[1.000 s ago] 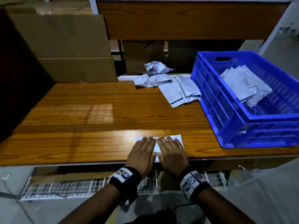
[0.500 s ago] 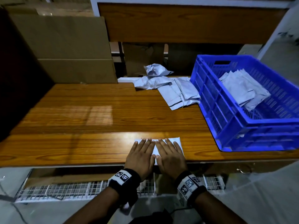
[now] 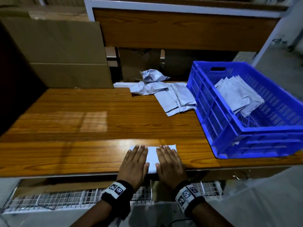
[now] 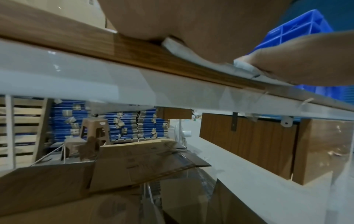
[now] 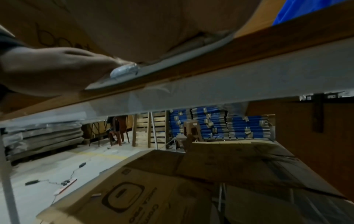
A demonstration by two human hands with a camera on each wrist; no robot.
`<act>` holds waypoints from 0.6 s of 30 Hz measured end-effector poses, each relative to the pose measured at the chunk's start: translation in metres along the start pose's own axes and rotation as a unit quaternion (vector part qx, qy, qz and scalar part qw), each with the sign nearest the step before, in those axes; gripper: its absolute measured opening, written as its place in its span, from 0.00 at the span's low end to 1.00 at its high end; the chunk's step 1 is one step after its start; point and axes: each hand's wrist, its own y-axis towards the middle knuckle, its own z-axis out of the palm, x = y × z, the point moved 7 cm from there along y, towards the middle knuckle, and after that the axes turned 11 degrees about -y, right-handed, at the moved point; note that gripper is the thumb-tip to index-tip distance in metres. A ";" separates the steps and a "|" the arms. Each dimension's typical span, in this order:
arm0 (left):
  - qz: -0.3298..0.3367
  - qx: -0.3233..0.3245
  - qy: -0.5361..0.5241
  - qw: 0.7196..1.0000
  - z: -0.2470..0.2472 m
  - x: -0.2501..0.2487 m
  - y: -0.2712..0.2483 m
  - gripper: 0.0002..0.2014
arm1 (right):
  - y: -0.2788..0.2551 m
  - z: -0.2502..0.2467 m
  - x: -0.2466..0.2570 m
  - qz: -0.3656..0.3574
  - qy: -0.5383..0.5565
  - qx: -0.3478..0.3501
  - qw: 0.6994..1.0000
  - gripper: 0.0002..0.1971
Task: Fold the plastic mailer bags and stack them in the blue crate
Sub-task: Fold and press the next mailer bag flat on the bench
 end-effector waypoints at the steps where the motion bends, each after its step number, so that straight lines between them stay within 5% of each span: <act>1: -0.002 0.006 0.002 1.000 0.000 0.000 0.000 0.28 | 0.000 0.001 0.000 -0.004 -0.001 0.007 1.000 0.30; 12: 0.016 0.017 0.032 0.999 -0.011 0.019 -0.006 0.30 | -0.011 0.004 -0.039 -0.029 -0.022 0.058 0.998 0.35; 18: -0.006 0.002 0.005 1.000 -0.006 0.020 -0.009 0.30 | -0.012 0.008 -0.037 -0.022 0.027 0.012 0.999 0.32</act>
